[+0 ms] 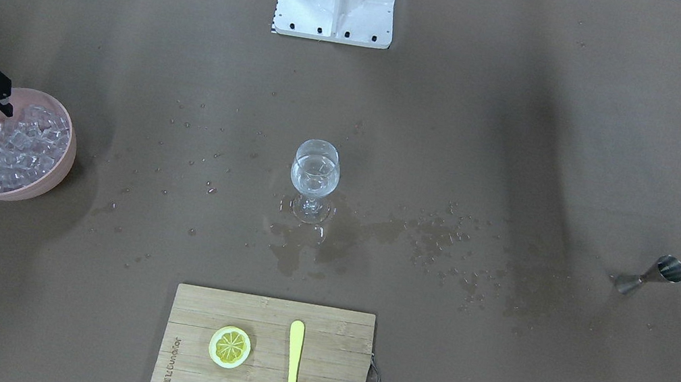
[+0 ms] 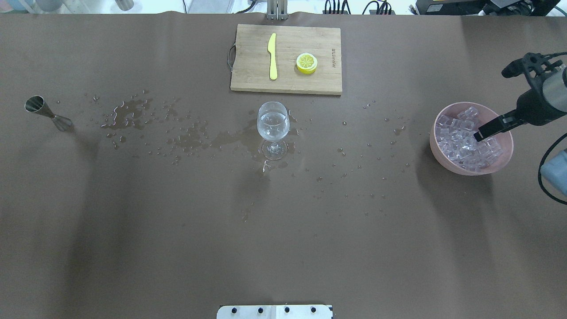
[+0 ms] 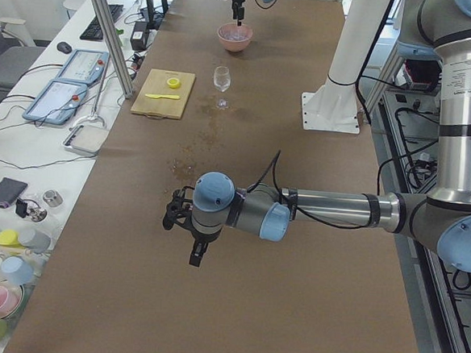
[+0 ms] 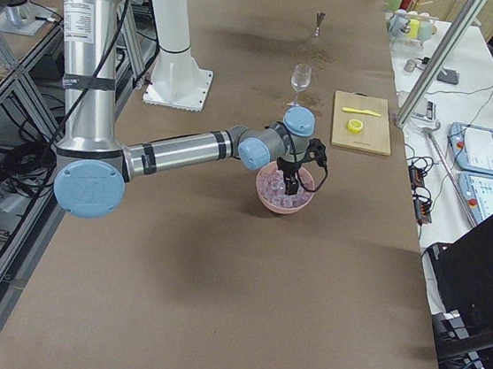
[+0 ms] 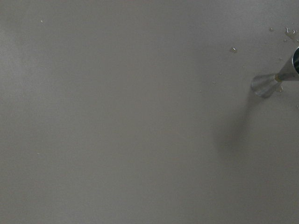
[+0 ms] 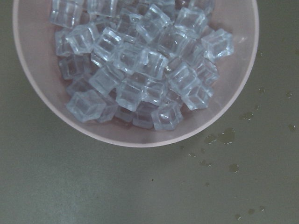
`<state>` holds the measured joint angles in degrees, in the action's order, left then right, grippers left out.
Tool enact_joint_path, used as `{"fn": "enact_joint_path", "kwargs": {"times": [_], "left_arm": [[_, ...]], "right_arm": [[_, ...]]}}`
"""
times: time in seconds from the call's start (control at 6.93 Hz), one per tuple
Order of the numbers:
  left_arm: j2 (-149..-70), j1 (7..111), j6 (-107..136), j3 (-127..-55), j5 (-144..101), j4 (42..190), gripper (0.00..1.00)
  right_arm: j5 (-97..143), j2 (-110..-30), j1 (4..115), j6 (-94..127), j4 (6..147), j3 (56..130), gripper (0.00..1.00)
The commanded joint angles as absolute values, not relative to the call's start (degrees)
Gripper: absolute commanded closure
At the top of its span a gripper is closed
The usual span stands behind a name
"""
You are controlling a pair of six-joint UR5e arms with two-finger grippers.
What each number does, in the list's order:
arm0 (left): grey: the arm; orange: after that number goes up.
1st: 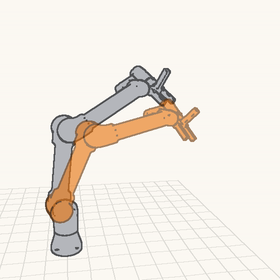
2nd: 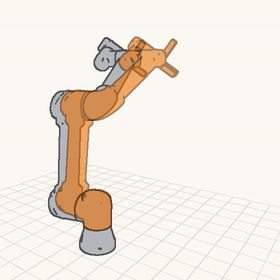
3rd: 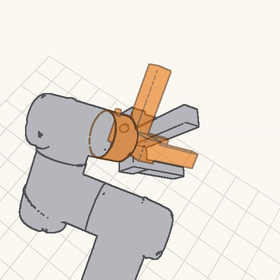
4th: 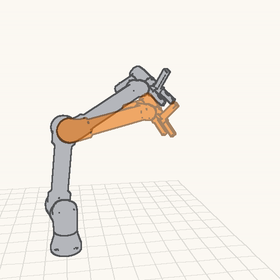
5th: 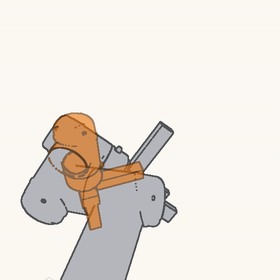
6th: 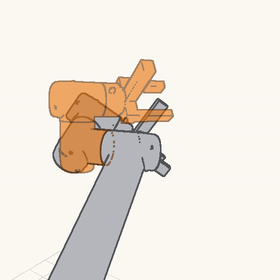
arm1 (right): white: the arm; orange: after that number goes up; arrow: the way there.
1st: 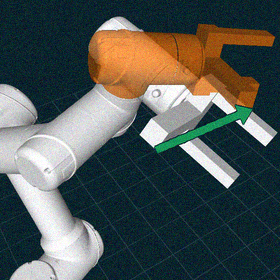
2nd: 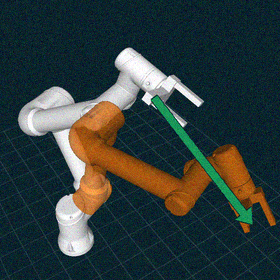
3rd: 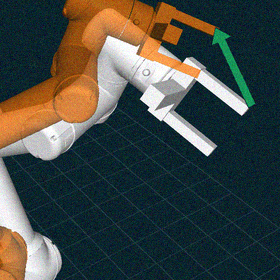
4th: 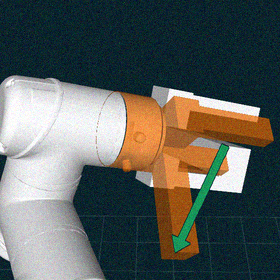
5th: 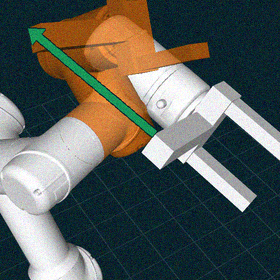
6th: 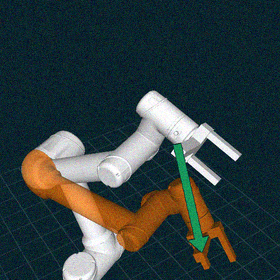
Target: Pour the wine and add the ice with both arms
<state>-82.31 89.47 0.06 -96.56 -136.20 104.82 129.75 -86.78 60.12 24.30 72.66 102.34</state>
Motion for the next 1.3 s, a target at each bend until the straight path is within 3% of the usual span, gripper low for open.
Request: {"fn": "enact_joint_path", "kwargs": {"times": [0.0, 0.14, 0.29, 0.43, 0.58, 1.15], "left_arm": [[-82.61, 89.47, 0.09, -96.07, -135.88, 104.77, 0.01], [-82.53, 89.47, 0.17, -96.41, -135.97, 104.77, 0.01], [-82.62, 89.47, 0.26, -96.24, -135.88, 104.77, 0.01], [-82.53, 89.47, 0.26, -96.33, -135.88, 104.85, 0.01], [-82.44, 89.47, 0.26, -96.5, -135.88, 104.85, 0.01], [-82.09, 89.47, 0.26, -96.5, -135.88, 104.94, 0.01]], "right_arm": [[125.95, -87.28, 56.0, 30.32, 67.61, 99.51, 0.04], [125.95, -86.93, 55.73, 30.24, 67.5, 98.01, 0.16], [126.03, -86.92, 55.72, 30.23, 67.59, 97.65, 0.42], [126.3, -86.92, 55.72, 30.15, 67.59, 97.56, 0.92], [126.99, -86.31, 55.64, 29.71, 67.59, 97.47, 1.0], [131.92, -83.41, 56.6, 29.44, 69.08, 97.65, 1.0]]}}
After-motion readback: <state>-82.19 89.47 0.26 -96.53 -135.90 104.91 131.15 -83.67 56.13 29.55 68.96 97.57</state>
